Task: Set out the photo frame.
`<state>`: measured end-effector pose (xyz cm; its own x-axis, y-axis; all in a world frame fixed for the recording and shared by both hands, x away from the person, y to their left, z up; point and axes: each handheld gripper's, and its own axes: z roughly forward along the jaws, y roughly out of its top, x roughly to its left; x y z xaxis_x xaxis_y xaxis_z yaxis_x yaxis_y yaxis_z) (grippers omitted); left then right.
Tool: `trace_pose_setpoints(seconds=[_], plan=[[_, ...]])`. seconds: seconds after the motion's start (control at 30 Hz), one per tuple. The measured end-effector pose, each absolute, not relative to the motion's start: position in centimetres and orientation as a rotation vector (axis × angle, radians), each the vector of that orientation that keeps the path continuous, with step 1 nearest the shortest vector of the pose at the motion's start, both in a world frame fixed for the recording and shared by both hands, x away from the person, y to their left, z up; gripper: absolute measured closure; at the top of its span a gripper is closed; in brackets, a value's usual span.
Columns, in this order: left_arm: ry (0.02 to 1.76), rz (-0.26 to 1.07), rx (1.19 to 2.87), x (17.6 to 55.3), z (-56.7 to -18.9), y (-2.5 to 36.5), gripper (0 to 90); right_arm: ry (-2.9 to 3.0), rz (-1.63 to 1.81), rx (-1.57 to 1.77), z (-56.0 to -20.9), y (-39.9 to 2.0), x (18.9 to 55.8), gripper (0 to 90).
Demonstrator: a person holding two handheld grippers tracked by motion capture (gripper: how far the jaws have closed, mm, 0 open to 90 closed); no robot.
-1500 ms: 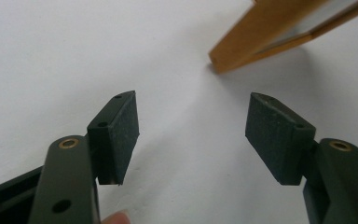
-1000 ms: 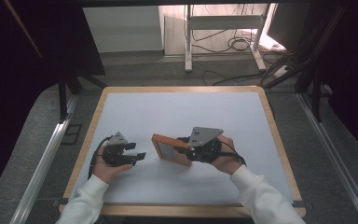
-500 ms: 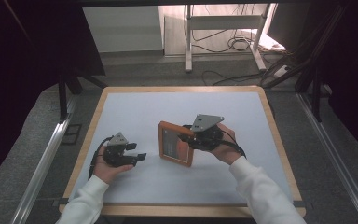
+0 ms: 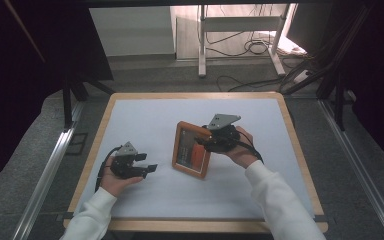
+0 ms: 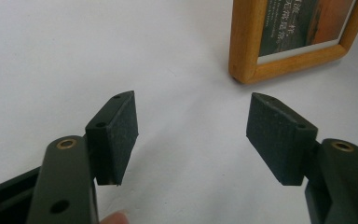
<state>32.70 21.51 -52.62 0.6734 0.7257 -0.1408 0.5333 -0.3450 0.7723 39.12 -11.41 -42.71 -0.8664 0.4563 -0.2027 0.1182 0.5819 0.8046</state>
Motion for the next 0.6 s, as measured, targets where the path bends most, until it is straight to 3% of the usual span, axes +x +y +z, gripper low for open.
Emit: trace_pose_setpoints(seconds=[0.17, 0.3, 0.6], plan=[[0.969, 0.288, 2.035, 32.7, -52.6, 21.5, 33.7, 2.417, 1.174, 0.466, -42.7, -11.3, 38.9, 46.9], [0.966, 0.287, 2.038, 32.7, -52.6, 21.4, 33.7, 2.403, 1.193, 0.538, -42.7, -11.8, 38.8, 35.8], [0.967, 0.289, 2.042, 32.7, -52.7, 21.2, 33.5, 2.338, 1.313, 0.716, -43.1, -14.0, 36.2, 25.5]])
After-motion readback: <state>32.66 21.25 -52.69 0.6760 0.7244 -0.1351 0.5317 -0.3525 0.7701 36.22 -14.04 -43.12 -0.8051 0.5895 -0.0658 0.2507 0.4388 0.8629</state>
